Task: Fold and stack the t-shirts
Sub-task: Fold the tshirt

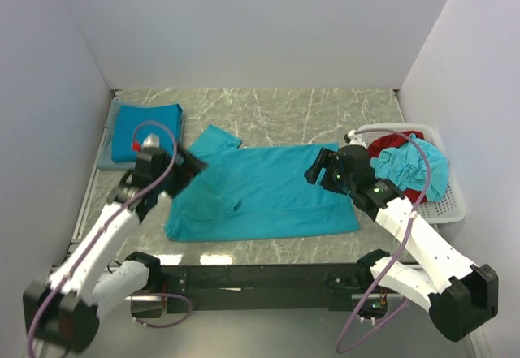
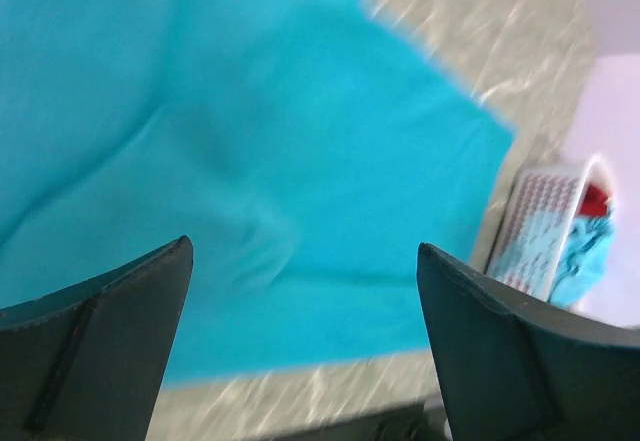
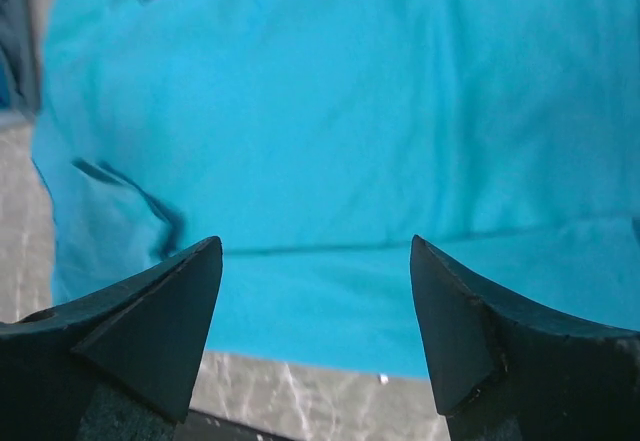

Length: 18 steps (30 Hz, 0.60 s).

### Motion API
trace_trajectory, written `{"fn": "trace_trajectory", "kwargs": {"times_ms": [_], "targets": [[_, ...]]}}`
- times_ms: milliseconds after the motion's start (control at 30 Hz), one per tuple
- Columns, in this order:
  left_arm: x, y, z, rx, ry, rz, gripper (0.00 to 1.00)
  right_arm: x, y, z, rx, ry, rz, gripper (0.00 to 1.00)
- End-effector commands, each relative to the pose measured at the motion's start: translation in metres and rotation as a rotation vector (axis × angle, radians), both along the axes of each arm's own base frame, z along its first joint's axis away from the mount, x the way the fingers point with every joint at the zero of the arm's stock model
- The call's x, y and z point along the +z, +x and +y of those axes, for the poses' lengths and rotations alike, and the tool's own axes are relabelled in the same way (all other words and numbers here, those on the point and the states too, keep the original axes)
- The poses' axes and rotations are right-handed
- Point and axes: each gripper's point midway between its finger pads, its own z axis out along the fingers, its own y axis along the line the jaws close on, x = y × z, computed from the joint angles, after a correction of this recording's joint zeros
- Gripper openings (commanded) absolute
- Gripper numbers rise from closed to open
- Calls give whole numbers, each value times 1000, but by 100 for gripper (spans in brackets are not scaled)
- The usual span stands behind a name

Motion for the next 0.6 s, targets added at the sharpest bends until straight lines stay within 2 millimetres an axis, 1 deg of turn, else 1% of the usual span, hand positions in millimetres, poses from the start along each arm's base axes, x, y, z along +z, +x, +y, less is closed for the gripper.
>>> {"fn": "trace_trajectory", "kwargs": {"times_ms": [0, 33, 67, 100, 133, 167, 200, 233, 267, 300, 333, 367, 400, 433, 467, 500, 533, 567], "targets": [[56, 62, -2, 3, 81, -173, 99, 23, 23, -7, -29, -65, -85, 82], [38, 78, -1, 3, 148, -107, 99, 28, 26, -8, -34, -73, -94, 83], [66, 100, -4, 4, 157, -156, 100, 26, 28, -10, -40, -88, -82, 83], [69, 113, -5, -1, 187, -154, 99, 26, 29, -11, -41, -98, -82, 84], [45, 129, -3, -3, 253, -78, 99, 27, 32, -13, -47, -100, -84, 84], [69, 151, -5, 8, 262, -124, 99, 25, 34, -14, -52, -104, -79, 84], [68, 165, -5, 4, 288, -123, 100, 24, 35, -15, -51, -104, -73, 84], [43, 181, -5, -1, 328, -65, 99, 22, 36, -16, -48, -98, -68, 85], [58, 198, -5, 14, 337, -85, 100, 20, 38, -15, -50, -92, -66, 85], [54, 210, -5, 6, 347, -75, 99, 18, 39, -14, -45, -86, -58, 85], [26, 225, -5, -9, 381, -18, 100, 14, 38, -14, -35, -70, -45, 85], [39, 240, -5, 1, 394, -24, 99, 11, 40, -11, -28, -62, -39, 85], [34, 250, -5, -4, 416, -9, 99, 7, 40, -9, -13, -58, -28, 85], [3, 259, -2, -8, 458, 62, 99, 5, 40, -10, -9, -58, -18, 85], [18, 272, -1, 10, 477, 51, 99, 1, 41, -12, -14, -67, -4, 85], [13, 279, -2, 3, 494, 64, 99, -2, 42, -14, -13, -80, 0, 85], [-11, 287, 1, -6, 530, 110, 99, -2, 43, -15, -14, -88, 2, 85], [-1, 300, -1, 9, 532, 81, 99, -4, 45, -20, -27, -105, 5, 85]]}}
